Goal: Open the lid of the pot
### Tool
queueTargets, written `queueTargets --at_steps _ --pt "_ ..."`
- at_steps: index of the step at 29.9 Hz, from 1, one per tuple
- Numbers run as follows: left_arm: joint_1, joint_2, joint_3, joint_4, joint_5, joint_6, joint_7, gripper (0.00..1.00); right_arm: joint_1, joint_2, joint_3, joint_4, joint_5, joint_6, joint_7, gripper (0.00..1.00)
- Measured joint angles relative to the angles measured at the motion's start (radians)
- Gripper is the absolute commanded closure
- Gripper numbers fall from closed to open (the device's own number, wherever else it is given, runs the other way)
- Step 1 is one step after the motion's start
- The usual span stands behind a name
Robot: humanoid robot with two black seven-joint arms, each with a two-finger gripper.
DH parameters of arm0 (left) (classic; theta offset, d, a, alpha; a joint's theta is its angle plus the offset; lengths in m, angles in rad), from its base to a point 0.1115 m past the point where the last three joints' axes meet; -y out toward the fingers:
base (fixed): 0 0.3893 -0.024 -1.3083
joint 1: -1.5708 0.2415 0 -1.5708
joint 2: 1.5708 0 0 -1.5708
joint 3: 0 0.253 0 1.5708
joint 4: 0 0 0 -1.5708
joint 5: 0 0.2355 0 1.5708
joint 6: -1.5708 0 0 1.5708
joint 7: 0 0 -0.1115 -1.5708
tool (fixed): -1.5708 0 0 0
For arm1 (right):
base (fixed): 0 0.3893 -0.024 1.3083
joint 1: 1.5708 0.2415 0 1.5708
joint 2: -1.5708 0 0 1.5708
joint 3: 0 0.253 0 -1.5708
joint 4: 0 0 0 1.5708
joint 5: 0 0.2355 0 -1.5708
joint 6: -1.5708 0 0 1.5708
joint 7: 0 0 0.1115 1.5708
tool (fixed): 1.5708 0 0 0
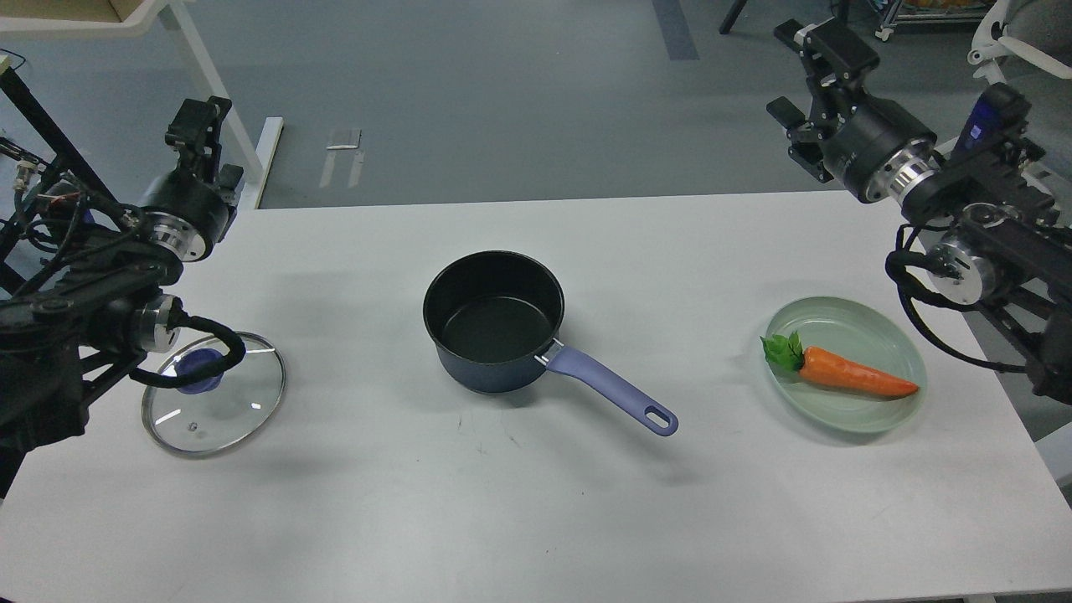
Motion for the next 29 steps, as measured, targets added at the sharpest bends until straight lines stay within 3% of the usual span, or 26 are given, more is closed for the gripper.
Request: queueTargets --at_steps 9,13,19,29 --pt "0.024 -0.055 -0.073 0.098 -0.277 -0.228 0.000 0.01 -0.067 0.139 0.129 -0.233 0.383 0.015 0.001 0.01" --pt "0.057 -0.071 -0.144 0.099 -0.343 -0.308 0.000 0.01 -0.080 0.225 0.241 -0.339 0.457 0.102 0.000 0.01" --pt "0.106 -0.088 -0.255 0.081 -0.350 -0.374 0.000 0.01 -0.093 0.304 0.397 -0.418 0.485 0.206 -0.002 0.01" --pt "0.122 -0.077 -0.277 0.077 -0.345 -0.382 0.000 0.01 -0.140 0.326 0.408 -0.415 0.488 0.219 -0.001 0.00"
